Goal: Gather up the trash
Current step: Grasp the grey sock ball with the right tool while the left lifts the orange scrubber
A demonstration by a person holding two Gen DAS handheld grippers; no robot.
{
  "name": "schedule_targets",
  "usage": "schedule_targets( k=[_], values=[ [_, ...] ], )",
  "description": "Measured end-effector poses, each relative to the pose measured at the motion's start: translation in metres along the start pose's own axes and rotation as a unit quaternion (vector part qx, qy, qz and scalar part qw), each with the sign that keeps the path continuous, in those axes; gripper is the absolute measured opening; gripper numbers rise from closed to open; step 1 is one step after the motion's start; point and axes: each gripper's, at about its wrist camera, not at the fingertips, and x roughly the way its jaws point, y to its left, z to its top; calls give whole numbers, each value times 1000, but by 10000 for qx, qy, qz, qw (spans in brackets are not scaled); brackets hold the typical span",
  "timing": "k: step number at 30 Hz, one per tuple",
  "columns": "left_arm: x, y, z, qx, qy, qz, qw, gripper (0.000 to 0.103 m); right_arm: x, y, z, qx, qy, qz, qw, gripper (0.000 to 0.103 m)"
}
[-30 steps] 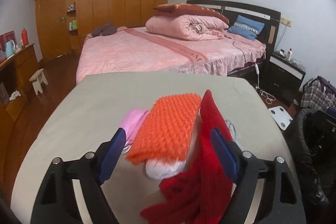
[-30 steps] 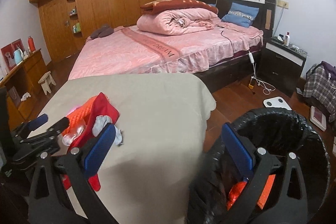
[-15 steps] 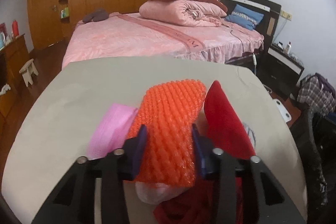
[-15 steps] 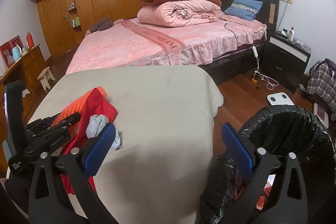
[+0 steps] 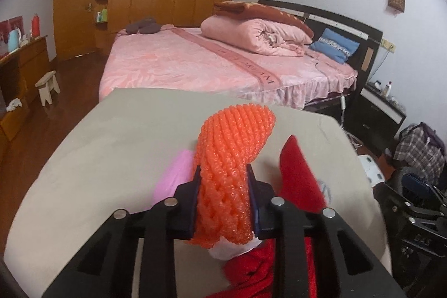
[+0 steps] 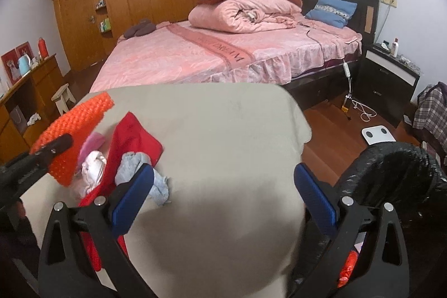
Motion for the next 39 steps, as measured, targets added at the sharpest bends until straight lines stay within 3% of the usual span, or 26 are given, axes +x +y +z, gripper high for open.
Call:
schedule_targets(
  k=[4,14,18,21,23,28,33,39],
  values=[
    [3,4,-4,42,72,103,9999,28,11,13,-3,-65,153,232,9996,84],
    [-7,15,-6,-46,-4,182,9998,28,16,45,4,-245,217,737,9967,77],
    [-9,14,-9,0,-23,230,9997,28,27,54,3,-305,425,851,9950,65],
    [-10,15,-10,-24,-26,232,9997,28,33,61,0,-328,509,957,9936,62],
    [-10,15,-10,-36,-26,247,9997,28,36,65,-2,-337,565,1136,9913,55],
    [-13,14,-10,-58,-8,278,9996,28,33,72,-1,-402,608,1583,9847,22],
    [-18,12,-8,-70,-45,281,9996,28,23,72,0,-432,562,1633,9840,20],
    [-31,8,-5,-45,-165,259,9995,28,-7,56,10,-262,205,1544,9874,20]
  ],
)
